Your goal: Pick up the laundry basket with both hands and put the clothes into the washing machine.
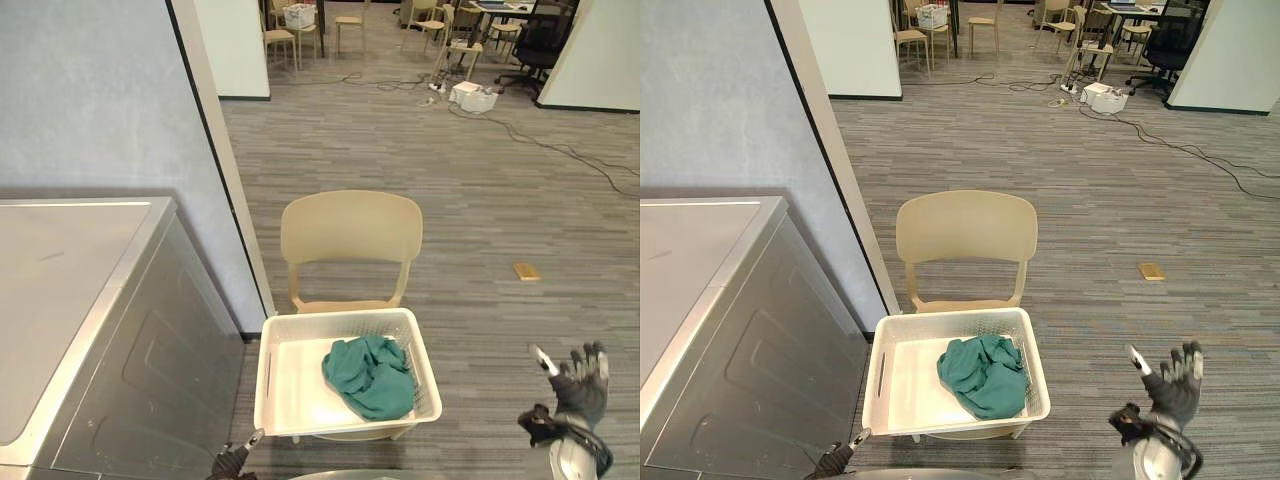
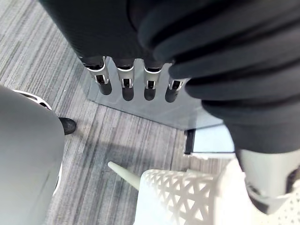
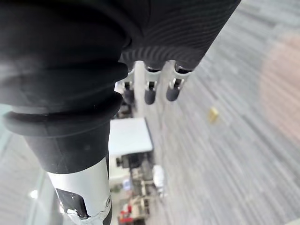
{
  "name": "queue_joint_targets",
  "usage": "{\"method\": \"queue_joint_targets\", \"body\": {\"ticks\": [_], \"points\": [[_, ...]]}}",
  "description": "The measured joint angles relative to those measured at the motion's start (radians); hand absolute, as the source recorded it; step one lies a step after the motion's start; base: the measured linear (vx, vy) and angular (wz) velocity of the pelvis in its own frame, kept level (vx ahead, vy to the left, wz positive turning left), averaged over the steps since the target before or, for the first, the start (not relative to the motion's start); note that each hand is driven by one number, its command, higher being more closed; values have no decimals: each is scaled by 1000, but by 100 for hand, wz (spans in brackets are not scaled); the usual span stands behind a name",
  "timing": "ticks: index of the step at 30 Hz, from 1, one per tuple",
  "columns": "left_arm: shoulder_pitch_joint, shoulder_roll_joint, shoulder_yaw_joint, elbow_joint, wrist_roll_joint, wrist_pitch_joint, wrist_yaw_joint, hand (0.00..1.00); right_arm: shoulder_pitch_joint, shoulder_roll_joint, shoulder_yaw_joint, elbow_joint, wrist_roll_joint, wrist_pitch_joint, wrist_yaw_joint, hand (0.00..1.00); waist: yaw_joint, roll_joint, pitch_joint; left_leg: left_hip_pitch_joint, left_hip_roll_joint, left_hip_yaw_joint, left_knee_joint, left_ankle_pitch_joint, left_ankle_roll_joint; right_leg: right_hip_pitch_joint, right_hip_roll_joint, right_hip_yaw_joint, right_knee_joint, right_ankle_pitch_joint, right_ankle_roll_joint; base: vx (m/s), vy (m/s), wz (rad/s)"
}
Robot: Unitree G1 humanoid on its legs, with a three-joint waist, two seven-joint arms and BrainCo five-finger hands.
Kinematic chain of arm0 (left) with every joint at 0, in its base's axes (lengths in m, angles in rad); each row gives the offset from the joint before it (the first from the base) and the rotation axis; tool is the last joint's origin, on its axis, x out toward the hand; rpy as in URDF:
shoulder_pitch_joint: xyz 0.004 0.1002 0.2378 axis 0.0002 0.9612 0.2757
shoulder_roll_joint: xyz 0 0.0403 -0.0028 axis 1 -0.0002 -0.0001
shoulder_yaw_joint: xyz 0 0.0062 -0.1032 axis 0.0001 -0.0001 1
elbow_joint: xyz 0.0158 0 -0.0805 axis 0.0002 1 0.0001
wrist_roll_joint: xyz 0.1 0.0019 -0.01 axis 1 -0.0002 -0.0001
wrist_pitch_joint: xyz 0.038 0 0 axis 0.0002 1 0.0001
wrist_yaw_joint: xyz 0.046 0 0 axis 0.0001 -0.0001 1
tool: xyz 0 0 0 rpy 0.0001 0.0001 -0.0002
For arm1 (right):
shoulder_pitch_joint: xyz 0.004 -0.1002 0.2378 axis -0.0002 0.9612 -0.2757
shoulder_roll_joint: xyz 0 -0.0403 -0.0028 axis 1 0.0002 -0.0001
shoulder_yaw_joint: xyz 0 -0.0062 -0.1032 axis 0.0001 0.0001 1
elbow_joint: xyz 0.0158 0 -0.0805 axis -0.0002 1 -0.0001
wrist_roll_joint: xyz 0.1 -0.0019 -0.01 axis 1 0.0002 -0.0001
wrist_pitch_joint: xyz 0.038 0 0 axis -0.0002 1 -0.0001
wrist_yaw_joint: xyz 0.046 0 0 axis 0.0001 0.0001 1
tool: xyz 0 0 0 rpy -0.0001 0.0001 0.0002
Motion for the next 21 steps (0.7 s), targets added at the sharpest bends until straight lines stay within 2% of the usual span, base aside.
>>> {"method": "queue_joint_targets", "body": {"ticks": [3, 10, 15, 21], "points": [[0, 14, -41, 1, -1, -1, 0, 0, -44, -17, 50, 12, -24, -2, 4, 0, 2, 0, 0, -10, -3, -22, -2, 1, -1, 19, -2, -21, -34, 14, 2, 2, -3, 20], [-7, 57, -129, 6, 0, -3, -3, 0, -169, -158, 164, 232, -96, 7, 69, 0, 6, 0, 5, -55, -13, -112, -18, 28, -4, 33, -7, -96, -69, 24, 2, 2, -6, 31], [-40, 70, -152, 5, 2, -2, -5, 0, -258, -243, 242, 367, -133, 28, 116, 0, 30, 7, 52, -93, -16, -128, -17, 45, -4, 3, -8, -102, -67, 37, -1, -55, -4, 7], [-60, 86, -153, 5, 2, -1, -3, 0, -295, -278, 282, 438, -168, 52, 153, 0, 28, 12, 104, -120, -18, -136, -15, 54, -1, -25, -8, -101, -58, 44, -4, -47, -3, 0]]}}
